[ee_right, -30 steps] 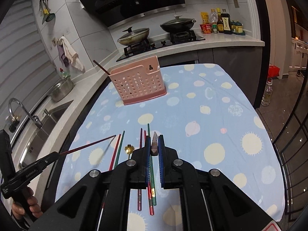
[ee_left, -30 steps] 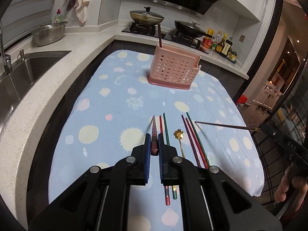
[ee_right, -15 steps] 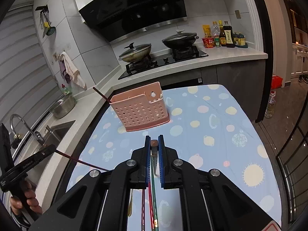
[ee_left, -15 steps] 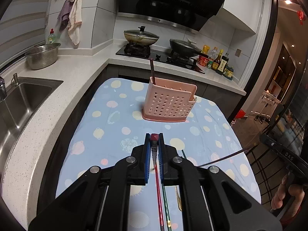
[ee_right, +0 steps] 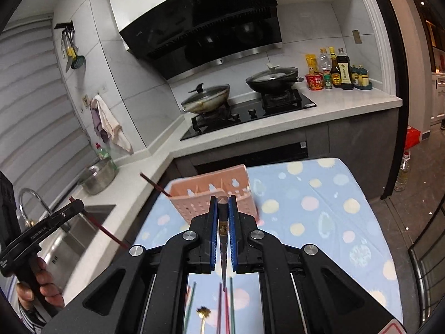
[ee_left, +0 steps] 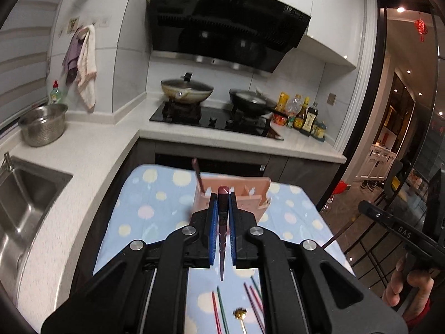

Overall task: Organize utensils
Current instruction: 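Lift both chopsticks and carry them toward the pink holder, lowering them in, then open both tools to drop the chopsticks into the holder and withdraw, then move the left tool to a red chopstick while the right tool approaches a green chopstick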

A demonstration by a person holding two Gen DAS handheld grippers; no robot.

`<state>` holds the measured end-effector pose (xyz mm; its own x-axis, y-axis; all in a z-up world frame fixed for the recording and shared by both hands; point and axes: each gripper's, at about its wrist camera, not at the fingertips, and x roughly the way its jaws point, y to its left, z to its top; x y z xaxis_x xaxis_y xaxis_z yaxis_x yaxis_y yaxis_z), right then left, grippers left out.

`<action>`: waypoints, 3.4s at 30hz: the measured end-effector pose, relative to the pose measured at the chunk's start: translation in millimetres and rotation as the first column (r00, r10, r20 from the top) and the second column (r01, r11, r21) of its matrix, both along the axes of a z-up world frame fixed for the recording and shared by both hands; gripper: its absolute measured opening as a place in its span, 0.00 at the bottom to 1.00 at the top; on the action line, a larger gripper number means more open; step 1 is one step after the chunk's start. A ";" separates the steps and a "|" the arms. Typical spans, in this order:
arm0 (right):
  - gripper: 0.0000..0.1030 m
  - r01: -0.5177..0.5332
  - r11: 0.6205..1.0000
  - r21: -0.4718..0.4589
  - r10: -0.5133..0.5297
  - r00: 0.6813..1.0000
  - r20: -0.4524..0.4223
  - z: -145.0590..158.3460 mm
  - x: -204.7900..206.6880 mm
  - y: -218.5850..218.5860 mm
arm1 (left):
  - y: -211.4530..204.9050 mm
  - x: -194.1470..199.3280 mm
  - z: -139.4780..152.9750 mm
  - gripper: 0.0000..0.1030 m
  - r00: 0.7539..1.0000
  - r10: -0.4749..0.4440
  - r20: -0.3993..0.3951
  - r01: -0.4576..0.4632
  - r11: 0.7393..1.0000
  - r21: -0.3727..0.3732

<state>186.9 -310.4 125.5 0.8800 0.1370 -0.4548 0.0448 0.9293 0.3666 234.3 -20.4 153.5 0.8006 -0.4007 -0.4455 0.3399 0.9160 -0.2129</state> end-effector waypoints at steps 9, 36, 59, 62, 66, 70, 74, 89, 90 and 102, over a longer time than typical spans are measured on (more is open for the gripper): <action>0.07 -0.027 1.000 0.003 0.026 0.996 0.088 48.3 64.8 3.9 | -25.2 50.6 53.8 0.07 0.994 -0.016 0.110 0.021 0.999 -0.044; 0.07 -0.019 0.998 -0.060 0.017 1.000 -0.026 0.7 183.4 9.8 | -77.4 155.2 7.1 0.07 0.999 -0.030 0.037 0.029 0.999 0.024; 0.35 -0.004 0.997 -0.078 0.001 0.999 -0.046 -7.6 124.7 19.2 | -36.8 115.7 -17.4 0.47 0.998 0.049 -0.041 -0.047 0.998 0.032; 0.35 -0.016 0.997 -0.073 0.012 0.998 -0.055 -11.4 108.8 23.2 | -31.6 101.3 -22.9 0.48 0.997 0.057 -0.050 -0.055 0.998 0.042; 0.35 -0.029 0.993 -0.115 0.021 0.997 -0.069 -18.6 83.2 34.0 | -23.7 79.9 -34.4 0.48 0.995 0.069 -0.074 -0.065 0.996 0.061; 0.35 -0.040 0.990 -0.139 0.028 0.995 -0.092 -31.6 51.7 43.5 | -12.7 54.3 -50.6 0.49 0.991 0.068 -0.112 -0.062 0.996 0.061; 0.35 -0.038 0.989 -0.144 0.020 0.992 -0.126 -49.1 18.5 49.1 | -6.2 24.1 -72.4 0.49 0.987 0.071 -0.142 -0.059 0.995 0.085; 0.35 -0.038 0.987 -0.155 -0.017 0.941 -0.338 -143.6 -98.1 62.6 | 1.5 -81.3 -166.4 0.49 0.944 0.057 -0.325 -0.013 0.991 0.136; 0.35 -0.038 0.987 -0.154 -0.018 0.936 -0.351 -149.3 -104.7 62.6 | 1.8 -87.4 -171.7 0.49 0.940 0.052 -0.338 -0.006 0.991 0.136; 0.35 -0.040 0.993 -0.110 -0.013 0.895 -0.446 -196.0 -155.3 65.7 | 3.1 -149.1 -231.6 0.49 0.882 0.030 -0.469 0.061 0.982 0.177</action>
